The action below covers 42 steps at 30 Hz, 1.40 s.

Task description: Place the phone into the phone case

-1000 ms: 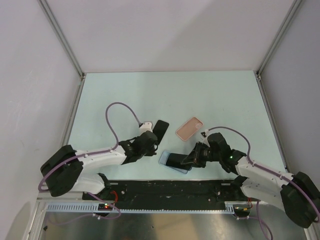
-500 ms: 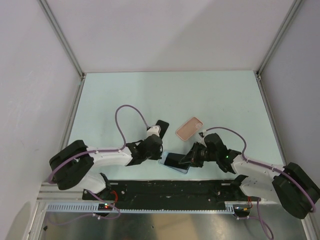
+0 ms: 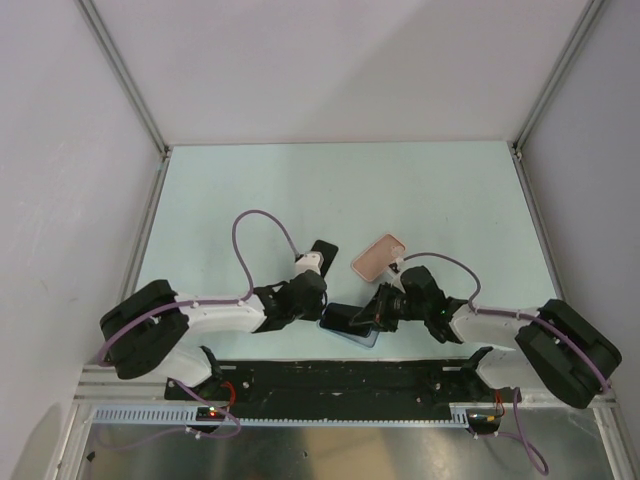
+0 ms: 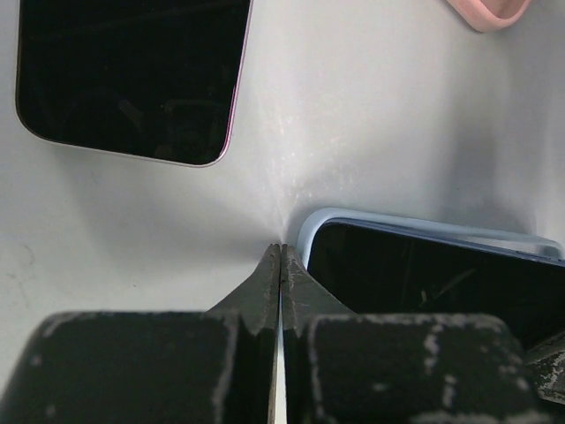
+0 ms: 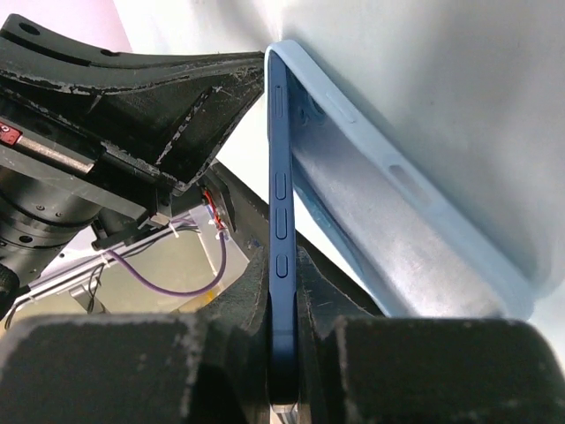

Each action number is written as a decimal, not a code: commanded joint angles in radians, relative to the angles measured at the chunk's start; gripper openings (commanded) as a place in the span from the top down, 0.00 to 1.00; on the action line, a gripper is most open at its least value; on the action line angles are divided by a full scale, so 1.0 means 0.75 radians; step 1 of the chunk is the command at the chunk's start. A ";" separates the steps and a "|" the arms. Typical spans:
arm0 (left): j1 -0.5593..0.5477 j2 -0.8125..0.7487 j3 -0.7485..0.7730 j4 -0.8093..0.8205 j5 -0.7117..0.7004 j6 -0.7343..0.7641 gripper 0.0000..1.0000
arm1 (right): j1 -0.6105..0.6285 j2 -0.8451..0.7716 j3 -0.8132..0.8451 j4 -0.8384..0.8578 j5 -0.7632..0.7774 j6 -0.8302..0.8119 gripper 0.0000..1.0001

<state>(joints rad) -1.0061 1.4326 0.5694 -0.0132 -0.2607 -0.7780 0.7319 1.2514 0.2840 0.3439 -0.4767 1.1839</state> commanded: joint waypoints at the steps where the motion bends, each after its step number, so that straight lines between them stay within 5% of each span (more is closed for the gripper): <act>1: -0.031 -0.022 0.002 0.011 0.033 -0.022 1.00 | 0.032 0.105 -0.004 0.051 0.047 -0.021 1.00; 12: -0.037 -0.167 -0.065 0.010 -0.016 -0.068 0.95 | 0.040 0.087 -0.012 -0.090 0.154 -0.082 1.00; 24: -0.042 -0.194 -0.038 -0.011 -0.012 -0.073 0.96 | 0.040 -0.068 0.102 -0.470 0.312 -0.228 0.54; 42: -0.049 -0.185 -0.031 -0.010 -0.006 -0.067 0.98 | 0.043 -0.236 0.217 -0.801 0.441 -0.335 0.45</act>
<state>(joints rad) -1.0332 1.2957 0.5182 -0.0376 -0.2577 -0.8131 0.7639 1.1046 0.4030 -0.1791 -0.1978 0.9676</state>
